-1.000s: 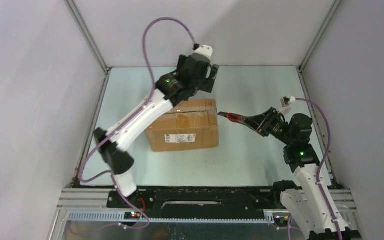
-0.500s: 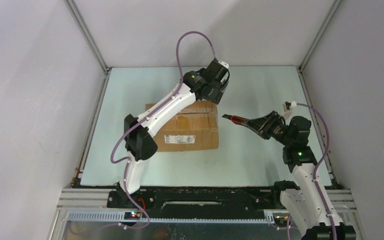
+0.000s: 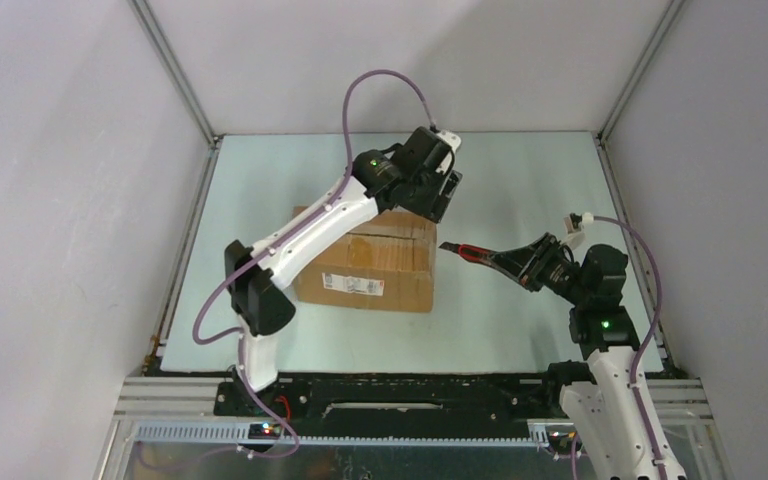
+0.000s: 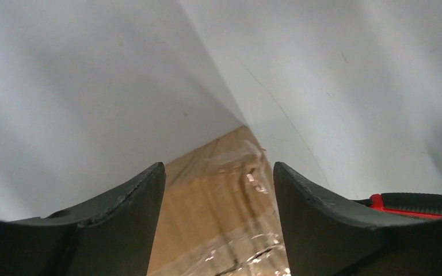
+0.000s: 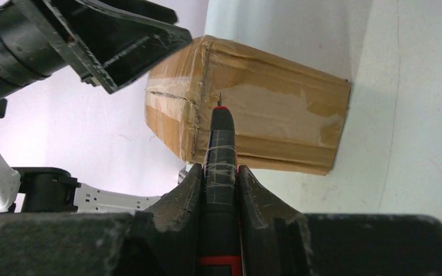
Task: Unpack the express box
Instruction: Cut the express box at the center of the board.
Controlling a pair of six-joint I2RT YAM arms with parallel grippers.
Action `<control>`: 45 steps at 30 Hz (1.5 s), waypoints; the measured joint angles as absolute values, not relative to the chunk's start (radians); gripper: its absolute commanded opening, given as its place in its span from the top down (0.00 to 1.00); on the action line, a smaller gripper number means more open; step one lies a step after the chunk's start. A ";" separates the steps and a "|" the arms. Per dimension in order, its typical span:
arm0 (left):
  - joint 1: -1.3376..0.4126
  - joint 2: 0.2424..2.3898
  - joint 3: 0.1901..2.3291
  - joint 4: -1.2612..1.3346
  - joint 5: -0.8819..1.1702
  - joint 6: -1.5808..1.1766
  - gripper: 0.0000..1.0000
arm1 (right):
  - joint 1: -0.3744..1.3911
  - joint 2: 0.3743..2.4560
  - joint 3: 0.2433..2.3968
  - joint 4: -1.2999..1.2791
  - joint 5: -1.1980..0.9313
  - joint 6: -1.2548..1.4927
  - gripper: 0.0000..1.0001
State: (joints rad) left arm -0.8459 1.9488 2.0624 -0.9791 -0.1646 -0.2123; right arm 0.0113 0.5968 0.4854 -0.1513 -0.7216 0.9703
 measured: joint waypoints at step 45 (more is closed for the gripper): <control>-0.914 1.157 1.093 -0.369 0.175 0.517 0.00 | 0.014 0.571 0.481 -0.144 -0.787 1.055 1.00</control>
